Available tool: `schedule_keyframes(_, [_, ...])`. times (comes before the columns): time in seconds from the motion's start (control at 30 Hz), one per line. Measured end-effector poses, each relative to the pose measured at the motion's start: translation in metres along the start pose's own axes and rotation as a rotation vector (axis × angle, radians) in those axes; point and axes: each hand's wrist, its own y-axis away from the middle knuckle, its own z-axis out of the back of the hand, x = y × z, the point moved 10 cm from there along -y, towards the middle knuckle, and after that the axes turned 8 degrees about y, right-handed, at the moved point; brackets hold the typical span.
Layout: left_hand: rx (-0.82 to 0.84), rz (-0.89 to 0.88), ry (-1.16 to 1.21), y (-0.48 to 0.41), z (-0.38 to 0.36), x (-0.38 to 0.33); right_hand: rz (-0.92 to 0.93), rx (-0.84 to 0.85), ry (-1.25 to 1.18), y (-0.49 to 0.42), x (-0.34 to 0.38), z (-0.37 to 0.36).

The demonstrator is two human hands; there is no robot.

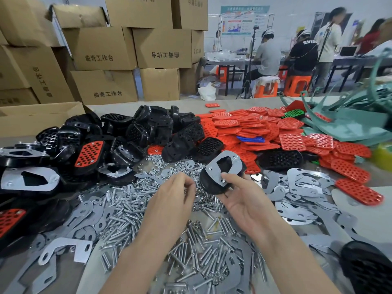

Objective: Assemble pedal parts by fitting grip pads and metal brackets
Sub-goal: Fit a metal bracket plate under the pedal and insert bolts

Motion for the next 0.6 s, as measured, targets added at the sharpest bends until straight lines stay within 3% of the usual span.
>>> schedule_keyframes(0.23, [-0.158,0.013,0.387,-0.001,0.019,-0.002,0.001,-0.002,0.158,-0.001,-0.007,-0.001])
schedule_keyframes(0.6, [-0.131,-0.071,0.395,-0.002,0.017,-0.010,0.060,0.105,0.242,0.000,-0.004,-0.011])
